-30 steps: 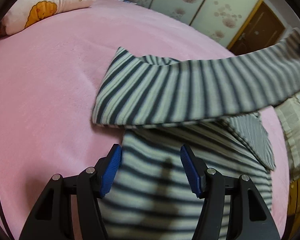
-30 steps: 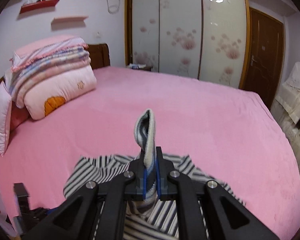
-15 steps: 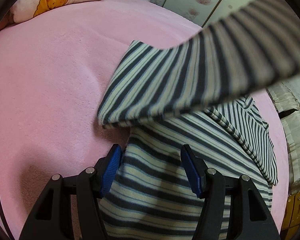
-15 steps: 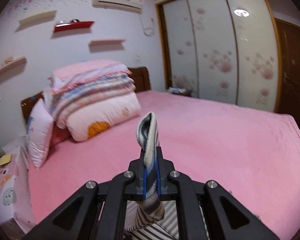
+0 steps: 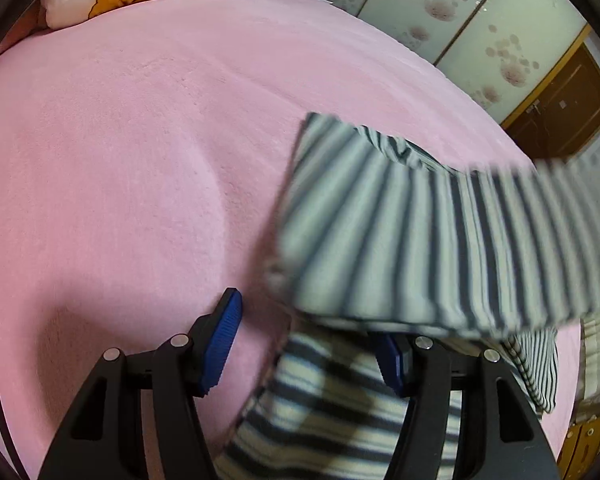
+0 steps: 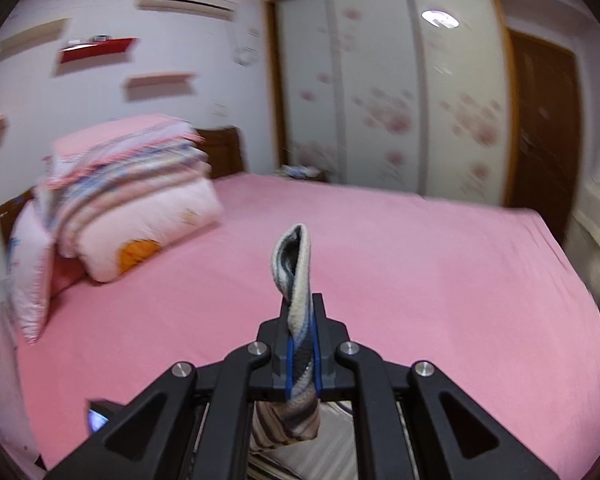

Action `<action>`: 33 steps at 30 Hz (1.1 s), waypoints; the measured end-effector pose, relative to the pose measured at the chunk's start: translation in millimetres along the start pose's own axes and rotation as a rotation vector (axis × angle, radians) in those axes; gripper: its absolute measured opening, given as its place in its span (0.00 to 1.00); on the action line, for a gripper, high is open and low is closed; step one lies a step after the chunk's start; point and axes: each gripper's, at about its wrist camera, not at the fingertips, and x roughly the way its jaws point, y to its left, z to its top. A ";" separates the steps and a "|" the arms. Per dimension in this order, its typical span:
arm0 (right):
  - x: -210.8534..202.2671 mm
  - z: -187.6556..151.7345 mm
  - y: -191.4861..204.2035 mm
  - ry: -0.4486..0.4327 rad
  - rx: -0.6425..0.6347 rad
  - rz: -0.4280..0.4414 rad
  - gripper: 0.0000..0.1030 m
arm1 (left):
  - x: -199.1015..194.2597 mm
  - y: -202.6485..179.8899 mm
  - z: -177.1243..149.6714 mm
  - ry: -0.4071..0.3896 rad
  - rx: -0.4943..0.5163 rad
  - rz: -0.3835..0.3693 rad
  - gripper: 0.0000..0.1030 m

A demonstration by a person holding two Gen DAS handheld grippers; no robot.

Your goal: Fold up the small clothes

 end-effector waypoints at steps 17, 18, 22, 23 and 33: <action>81.1 -180.3 -189.9 0.469 0.417 -0.282 0.20 | 14.2 -12.4 8.6 0.016 0.050 0.065 0.60; 78.9 -185.6 -195.3 0.469 0.450 -0.276 0.24 | 14.4 -10.8 9.2 0.019 0.050 0.062 0.61; 56.4 -198.8 -219.7 0.423 0.582 -0.206 0.33 | 8.3 2.8 11.8 0.027 0.014 0.014 0.60; 51.5 -200.7 -221.8 0.420 0.593 -0.190 0.33 | 5.7 8.7 11.9 0.026 0.000 0.002 0.60; 25.1 -212.2 -213.5 0.417 0.552 -0.142 0.33 | -7.6 5.4 -1.2 -0.019 0.134 0.045 0.60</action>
